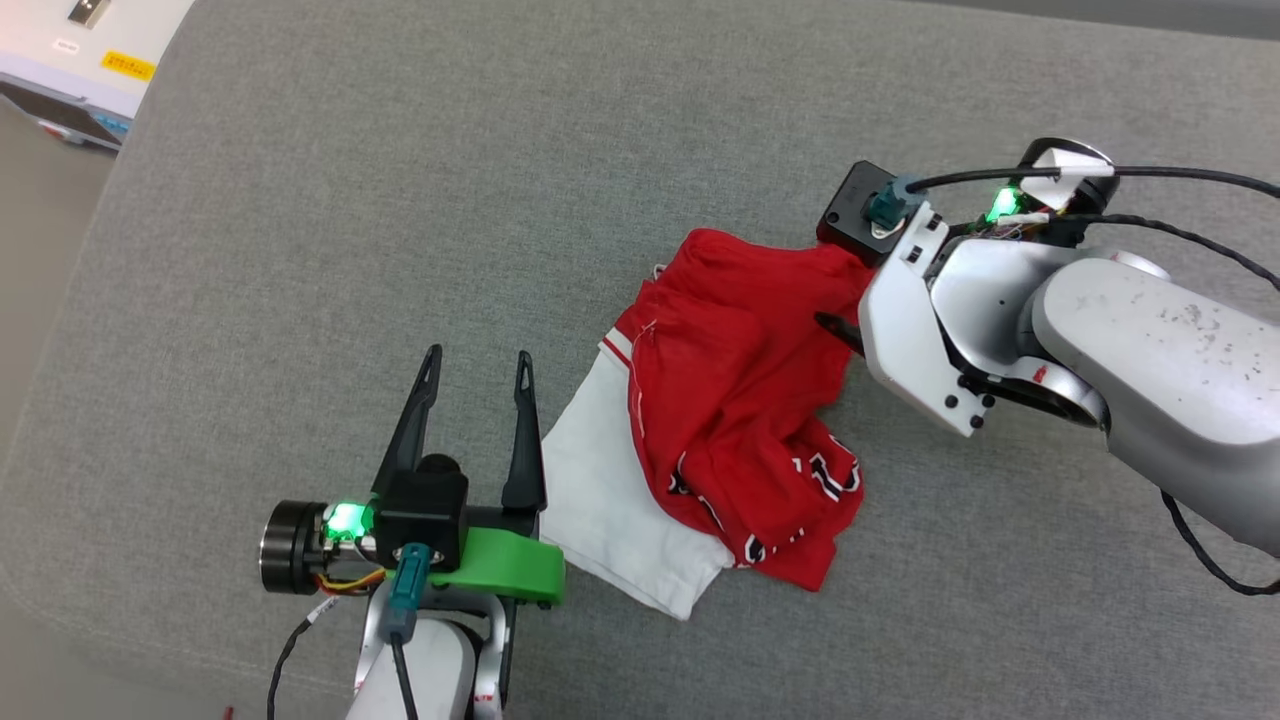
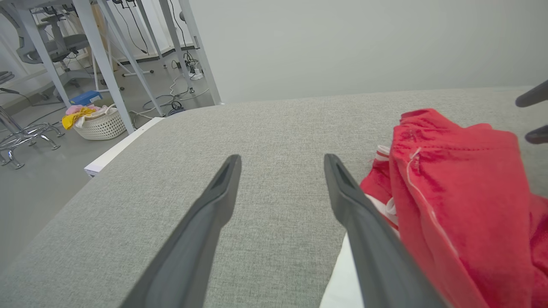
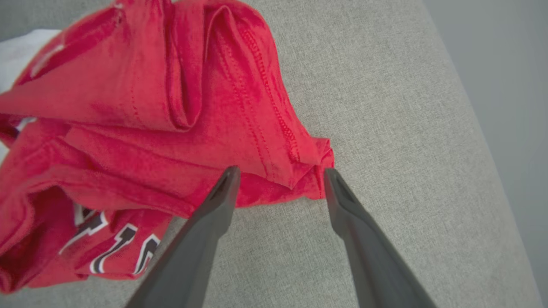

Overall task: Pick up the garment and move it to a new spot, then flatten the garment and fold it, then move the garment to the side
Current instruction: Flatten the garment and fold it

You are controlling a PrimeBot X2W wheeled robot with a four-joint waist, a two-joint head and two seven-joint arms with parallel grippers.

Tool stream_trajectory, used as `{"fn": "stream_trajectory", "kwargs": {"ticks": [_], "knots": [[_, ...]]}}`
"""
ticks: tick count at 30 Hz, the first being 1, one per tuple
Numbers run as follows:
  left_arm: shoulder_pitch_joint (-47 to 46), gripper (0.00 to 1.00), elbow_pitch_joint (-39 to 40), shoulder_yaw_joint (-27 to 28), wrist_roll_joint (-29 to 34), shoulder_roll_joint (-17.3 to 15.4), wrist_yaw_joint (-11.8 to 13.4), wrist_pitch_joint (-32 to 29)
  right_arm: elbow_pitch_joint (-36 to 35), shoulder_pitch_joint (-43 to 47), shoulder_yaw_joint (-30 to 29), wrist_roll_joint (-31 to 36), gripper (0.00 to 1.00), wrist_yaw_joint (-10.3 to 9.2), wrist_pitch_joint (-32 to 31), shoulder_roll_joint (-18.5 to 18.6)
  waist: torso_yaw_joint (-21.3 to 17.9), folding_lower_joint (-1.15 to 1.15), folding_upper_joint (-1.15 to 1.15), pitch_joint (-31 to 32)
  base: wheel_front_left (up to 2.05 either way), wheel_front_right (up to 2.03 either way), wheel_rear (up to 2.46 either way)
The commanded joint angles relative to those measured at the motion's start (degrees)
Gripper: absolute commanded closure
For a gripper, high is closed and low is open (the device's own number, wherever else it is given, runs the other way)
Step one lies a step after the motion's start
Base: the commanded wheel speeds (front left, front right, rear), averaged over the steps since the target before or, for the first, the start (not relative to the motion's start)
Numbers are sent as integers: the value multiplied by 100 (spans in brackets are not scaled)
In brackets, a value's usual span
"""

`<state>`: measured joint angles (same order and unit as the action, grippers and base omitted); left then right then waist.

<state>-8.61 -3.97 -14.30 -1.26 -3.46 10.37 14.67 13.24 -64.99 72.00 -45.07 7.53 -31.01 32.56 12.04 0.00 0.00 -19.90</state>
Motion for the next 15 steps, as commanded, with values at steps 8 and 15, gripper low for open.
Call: {"fn": "stream_trajectory", "kwargs": {"ticks": [8,15], "knots": [[-242,0,5,-134,-109,47,92,33,523,500,132,407,0,-4,-705,-280,250,0,0,-408,0,0,0],[-262,0,-38,-98,-137,53,129,33,749,907,134,506,0,-4,-711,-308,186,0,0,-393,0,0,0]]}}
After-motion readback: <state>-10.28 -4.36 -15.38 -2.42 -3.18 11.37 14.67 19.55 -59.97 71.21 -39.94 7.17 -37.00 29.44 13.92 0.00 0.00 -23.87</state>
